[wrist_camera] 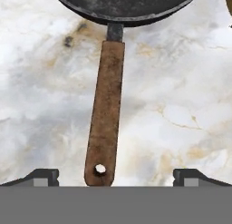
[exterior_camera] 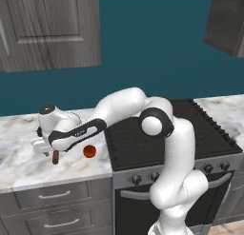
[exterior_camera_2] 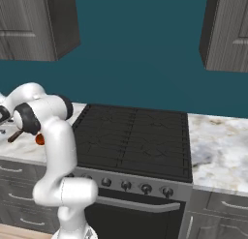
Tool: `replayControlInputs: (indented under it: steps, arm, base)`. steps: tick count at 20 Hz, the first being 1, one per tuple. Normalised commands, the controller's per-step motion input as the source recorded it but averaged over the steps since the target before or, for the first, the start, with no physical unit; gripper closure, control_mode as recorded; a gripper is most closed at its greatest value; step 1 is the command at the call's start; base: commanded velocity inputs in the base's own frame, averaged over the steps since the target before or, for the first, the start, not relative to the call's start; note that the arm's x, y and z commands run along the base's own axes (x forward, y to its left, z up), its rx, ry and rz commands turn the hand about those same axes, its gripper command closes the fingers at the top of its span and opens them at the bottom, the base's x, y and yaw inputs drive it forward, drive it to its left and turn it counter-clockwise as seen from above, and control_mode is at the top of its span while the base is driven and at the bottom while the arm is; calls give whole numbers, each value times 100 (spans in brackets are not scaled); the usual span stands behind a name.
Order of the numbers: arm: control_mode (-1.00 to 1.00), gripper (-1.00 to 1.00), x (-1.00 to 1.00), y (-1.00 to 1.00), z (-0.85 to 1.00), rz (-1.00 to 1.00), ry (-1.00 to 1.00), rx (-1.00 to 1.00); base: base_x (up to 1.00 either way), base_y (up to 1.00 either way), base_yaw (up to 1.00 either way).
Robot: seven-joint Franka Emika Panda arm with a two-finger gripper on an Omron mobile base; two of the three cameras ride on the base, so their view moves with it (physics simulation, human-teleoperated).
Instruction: Place the pan on the rear right burner on the stove. Then place the tomato and the onion in the pan and turn on the rear right burner.
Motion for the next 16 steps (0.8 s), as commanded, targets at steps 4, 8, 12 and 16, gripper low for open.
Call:
replayControlInputs:
  steps: [4, 8, 12, 16]
  arm:
    - [-100, -100, 25, 2, -20, -1, 0, -1]
    - [-100, -100, 23, 0, -24, -2, 0, -1]
    - [-100, -100, 14, 0, -27, -3, 0, 0]
    - [-100, -100, 12, 0, -30, -2, 0, 0]
  base:
    - [0, 0, 0]
    - [0, 0, 0]
    - [0, 0, 0]
    - [0, 0, 0]
